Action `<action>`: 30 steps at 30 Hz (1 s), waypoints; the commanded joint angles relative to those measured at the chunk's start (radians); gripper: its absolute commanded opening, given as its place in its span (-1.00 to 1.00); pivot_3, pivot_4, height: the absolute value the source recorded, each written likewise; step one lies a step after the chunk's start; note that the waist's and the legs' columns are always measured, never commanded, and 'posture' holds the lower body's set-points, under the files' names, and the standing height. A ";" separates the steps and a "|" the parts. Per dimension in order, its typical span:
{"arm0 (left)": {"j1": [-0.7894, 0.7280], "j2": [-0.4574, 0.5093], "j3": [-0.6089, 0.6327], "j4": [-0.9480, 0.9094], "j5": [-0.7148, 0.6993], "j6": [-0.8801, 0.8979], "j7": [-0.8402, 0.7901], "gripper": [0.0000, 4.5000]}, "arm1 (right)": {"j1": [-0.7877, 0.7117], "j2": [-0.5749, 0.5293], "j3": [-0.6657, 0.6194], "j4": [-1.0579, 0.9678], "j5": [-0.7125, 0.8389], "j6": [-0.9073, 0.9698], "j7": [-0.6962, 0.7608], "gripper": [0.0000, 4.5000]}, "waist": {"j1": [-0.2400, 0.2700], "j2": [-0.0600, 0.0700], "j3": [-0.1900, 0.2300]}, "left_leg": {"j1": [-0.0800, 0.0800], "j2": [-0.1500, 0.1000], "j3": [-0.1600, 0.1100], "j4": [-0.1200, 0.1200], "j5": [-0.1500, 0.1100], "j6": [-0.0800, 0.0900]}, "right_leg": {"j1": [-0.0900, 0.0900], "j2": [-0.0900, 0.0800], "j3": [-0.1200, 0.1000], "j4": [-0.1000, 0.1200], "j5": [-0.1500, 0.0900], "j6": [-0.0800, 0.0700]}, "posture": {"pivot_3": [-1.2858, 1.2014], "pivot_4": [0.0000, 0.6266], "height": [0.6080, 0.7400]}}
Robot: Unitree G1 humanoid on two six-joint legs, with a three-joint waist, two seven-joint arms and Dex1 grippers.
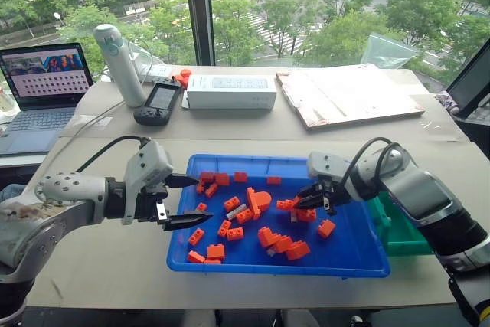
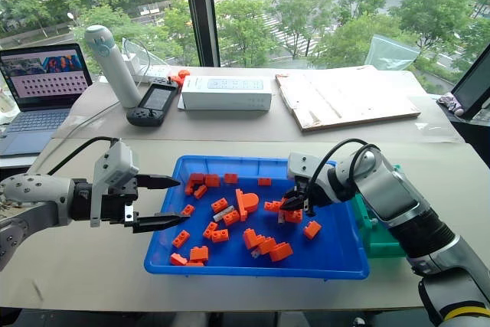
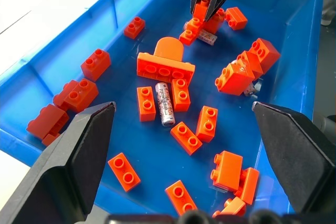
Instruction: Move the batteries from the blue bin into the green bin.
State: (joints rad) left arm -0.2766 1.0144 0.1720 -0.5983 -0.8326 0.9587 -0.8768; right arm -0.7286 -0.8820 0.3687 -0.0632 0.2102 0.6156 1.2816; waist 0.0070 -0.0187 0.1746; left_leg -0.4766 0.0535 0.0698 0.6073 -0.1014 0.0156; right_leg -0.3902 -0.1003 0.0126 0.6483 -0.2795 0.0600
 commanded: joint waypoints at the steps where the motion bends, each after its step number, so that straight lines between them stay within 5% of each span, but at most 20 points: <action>1: -0.021 -0.006 -0.007 -0.018 0.006 -0.028 0.003 1.00 | -0.049 -0.041 -0.063 0.060 -0.040 -0.059 -0.001 -0.80 | 0.001 0.000 0.000 | 0.000 0.000 0.000 0.000 0.000 0.000 | 0.000 0.000 0.000 0.000 0.000 0.000 | 0.03 -0.52 1.00; 7: -0.055 -0.018 -0.039 -0.005 0.022 -0.033 0.001 1.00 | -0.054 -0.031 -0.038 0.183 -0.138 -0.086 -0.060 -0.80 | 0.002 0.000 0.000 | 0.000 0.000 0.001 0.000 0.000 0.000 | 0.000 0.000 0.000 -0.001 0.000 0.000 | 0.03 -0.52 1.00; 9: -0.063 -0.016 -0.046 0.004 0.027 -0.033 -0.002 1.00 | -0.057 -0.012 -0.061 0.167 -0.110 -0.045 -0.051 -0.35 | 0.002 0.000 0.000 | 0.000 0.000 0.001 0.000 0.000 0.000 | 0.001 0.000 0.000 0.000 0.000 0.000 | 0.03 -0.52 1.00; 16: -0.051 -0.006 -0.045 0.002 0.034 -0.034 -0.014 1.00 | -0.029 -0.004 -0.096 -0.016 0.008 0.051 0.025 0.64 | -0.001 0.000 0.000 | 0.000 0.000 0.000 -0.001 0.001 0.001 | 0.001 0.001 0.001 0.001 0.000 0.000 | 0.03 -0.52 1.00; 30: -0.011 0.001 -0.017 -0.044 0.027 -0.023 0.000 1.00 | 0.058 0.078 0.001 -0.053 -0.043 0.015 -0.038 0.64 | 0.004 0.000 0.000 | 0.000 0.001 0.000 0.000 0.000 0.000 | 0.000 0.000 0.000 0.000 0.001 -0.001 | 0.03 -0.52 1.00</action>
State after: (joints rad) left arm -0.2901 1.0028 0.1292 -0.6157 -0.7932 0.9391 -0.8803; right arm -0.6559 -0.8037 0.3814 -0.1246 0.1916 0.6672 1.2591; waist 0.0112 -0.0191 0.1746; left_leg -0.4767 0.0540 0.0702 0.6078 -0.1015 0.0153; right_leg -0.3908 -0.0999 0.0127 0.6480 -0.2784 0.0589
